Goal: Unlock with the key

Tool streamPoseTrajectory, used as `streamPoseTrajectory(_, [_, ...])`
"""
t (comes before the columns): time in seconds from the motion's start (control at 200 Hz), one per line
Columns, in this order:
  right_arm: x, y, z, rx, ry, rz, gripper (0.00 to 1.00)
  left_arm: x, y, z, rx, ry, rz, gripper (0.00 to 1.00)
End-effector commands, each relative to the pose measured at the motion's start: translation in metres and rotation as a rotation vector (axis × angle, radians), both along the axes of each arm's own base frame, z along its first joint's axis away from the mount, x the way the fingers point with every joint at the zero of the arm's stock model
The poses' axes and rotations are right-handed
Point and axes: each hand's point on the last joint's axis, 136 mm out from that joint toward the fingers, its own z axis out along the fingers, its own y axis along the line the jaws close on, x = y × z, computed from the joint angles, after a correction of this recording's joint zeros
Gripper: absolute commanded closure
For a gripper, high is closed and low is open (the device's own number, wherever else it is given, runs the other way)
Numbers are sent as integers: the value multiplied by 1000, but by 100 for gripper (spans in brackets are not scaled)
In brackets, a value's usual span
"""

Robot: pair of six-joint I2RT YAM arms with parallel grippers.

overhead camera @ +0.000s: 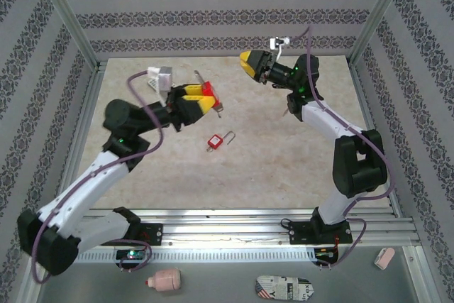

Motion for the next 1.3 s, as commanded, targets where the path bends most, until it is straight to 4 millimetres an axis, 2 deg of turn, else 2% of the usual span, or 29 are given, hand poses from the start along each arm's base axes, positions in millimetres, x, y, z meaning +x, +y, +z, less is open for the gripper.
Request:
streamPoseTrajectory(0.0, [-11, -4, 5, -33, -31, -27, 35, -2, -1, -31, 144, 4, 28, 100])
streamPoseTrajectory(0.085, [-20, -16, -1, -65, -39, -53, 31, 8, 2, -57, 263, 49, 101, 100])
streamPoseTrajectory(0.21, [-43, -24, 14, -125, -126, -54, 30, 32, 15, -105, 489, 134, 258, 100])
streamPoseTrajectory(0.3, [-63, -16, 26, -207, -182, -32, 31, 48, 26, -143, 675, 214, 348, 100])
streamPoseTrajectory(0.395, [-82, 3, 30, -328, -232, -2, 31, 59, 34, -167, 813, 239, 431, 100])
streamPoseTrajectory(0.44, [-89, 12, 31, -380, -254, 7, 32, 61, 35, -171, 834, 246, 450, 100])
streamPoseTrajectory(0.56, [-96, 30, 16, -512, -249, 21, 35, 63, 31, -176, 878, 220, 477, 100])
streamPoseTrajectory(0.674, [-106, 55, 8, -552, -258, 84, 39, 62, 25, -180, 894, 208, 472, 100])
streamPoseTrajectory(0.774, [-111, 69, -3, -601, -251, 117, 42, 62, 21, -181, 895, 201, 467, 100])
streamPoseTrajectory(0.859, [-116, 76, -12, -613, -236, 144, 46, 61, 19, -180, 887, 198, 464, 100])
streamPoseTrajectory(1.044, [-130, 90, -23, -623, -227, 197, 47, 61, 16, -183, 896, 201, 454, 100])
streamPoseTrajectory(1.294, [-141, 99, -21, -605, -230, 230, 49, 62, 11, -188, 898, 200, 444, 100])
